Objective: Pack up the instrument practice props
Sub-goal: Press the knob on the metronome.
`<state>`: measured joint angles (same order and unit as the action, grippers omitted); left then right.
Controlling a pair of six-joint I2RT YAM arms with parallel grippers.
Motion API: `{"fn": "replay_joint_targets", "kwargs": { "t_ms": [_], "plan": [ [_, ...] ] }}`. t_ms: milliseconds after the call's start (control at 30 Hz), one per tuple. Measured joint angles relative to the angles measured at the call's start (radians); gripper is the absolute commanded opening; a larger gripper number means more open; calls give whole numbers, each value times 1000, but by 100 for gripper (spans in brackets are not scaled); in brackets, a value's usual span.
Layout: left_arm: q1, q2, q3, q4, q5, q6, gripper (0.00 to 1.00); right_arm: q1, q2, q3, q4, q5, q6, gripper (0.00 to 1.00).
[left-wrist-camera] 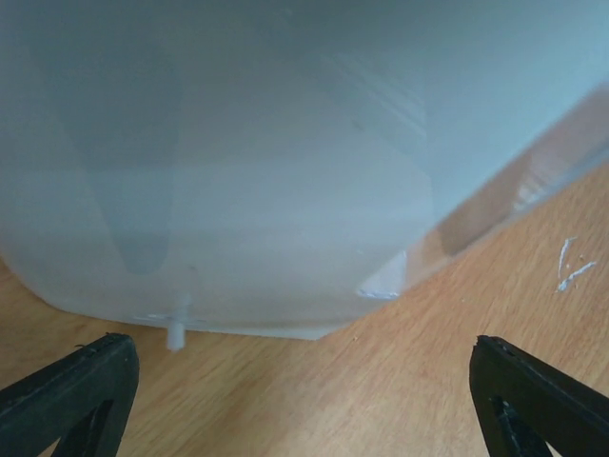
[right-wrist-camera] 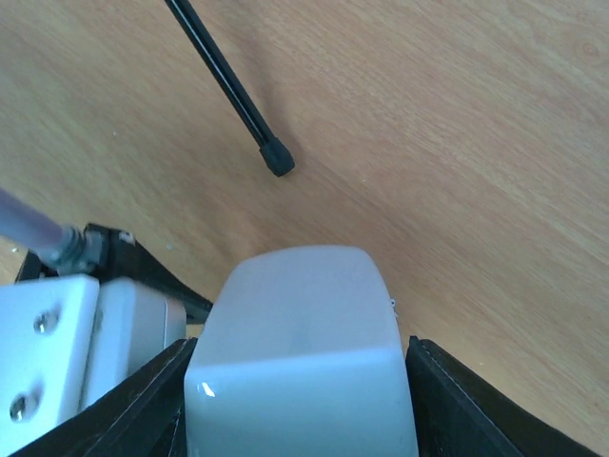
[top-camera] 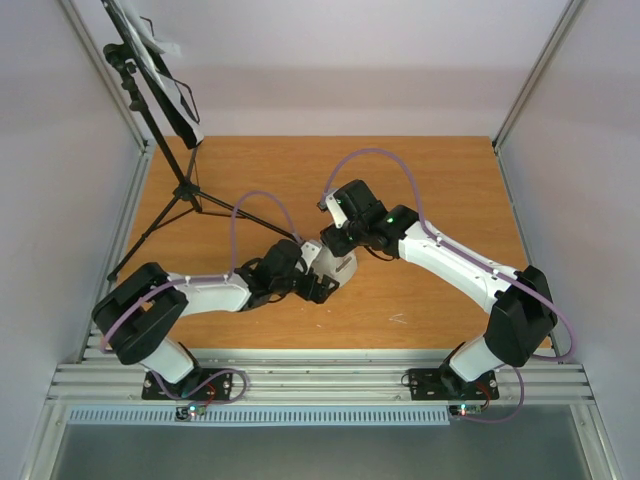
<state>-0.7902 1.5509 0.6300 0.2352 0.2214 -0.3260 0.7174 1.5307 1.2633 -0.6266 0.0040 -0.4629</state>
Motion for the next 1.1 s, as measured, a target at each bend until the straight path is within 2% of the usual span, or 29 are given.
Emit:
{"fn": "replay_joint_targets", "kwargs": {
  "t_ms": [333,600,800,1100],
  "plan": [
    [-89,54,15,-3,-151,-1,98,0,0,-4,12,8,0,59],
    [-115,87,12,74,-222,-7,97,1,-2,-12,24,22,0,59],
    [-139,111,11,95,-274,-16,92,1,-8,-22,37,30,0,59],
    [-157,122,21,76,-358,-59,78,1,-8,-24,43,37,0,59]
  ]
}}
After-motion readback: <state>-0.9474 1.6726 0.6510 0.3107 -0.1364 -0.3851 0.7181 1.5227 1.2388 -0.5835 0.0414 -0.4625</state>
